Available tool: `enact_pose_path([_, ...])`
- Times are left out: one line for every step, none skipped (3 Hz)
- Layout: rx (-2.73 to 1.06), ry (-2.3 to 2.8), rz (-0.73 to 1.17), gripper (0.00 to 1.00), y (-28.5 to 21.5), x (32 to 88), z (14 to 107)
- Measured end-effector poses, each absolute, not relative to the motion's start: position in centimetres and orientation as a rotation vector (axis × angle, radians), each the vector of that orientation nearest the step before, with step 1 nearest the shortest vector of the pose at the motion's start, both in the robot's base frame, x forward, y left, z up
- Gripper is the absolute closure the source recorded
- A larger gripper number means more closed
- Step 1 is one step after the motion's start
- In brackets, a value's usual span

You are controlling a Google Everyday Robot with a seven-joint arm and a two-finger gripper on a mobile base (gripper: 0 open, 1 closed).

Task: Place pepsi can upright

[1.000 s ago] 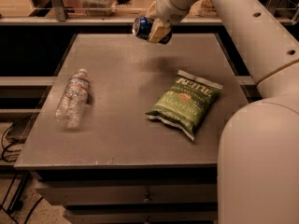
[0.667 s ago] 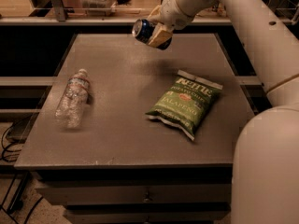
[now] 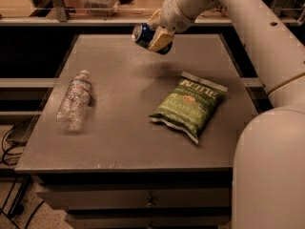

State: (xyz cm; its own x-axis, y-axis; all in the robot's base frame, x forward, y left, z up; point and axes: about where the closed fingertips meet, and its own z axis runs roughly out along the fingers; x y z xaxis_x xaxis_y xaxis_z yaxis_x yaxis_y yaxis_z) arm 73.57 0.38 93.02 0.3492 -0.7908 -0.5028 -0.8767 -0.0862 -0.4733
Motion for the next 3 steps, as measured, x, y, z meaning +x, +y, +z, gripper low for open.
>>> enact_pose_path([-1.865,1.460,0.224,1.00,0.67,72.39,92.54])
enact_pose_path([-1.779,1.450,0.321,1.00,0.48,71.70,92.17])
enact_pose_path([-1.668,1.425,0.416,1.00,-0.02,71.46,92.17])
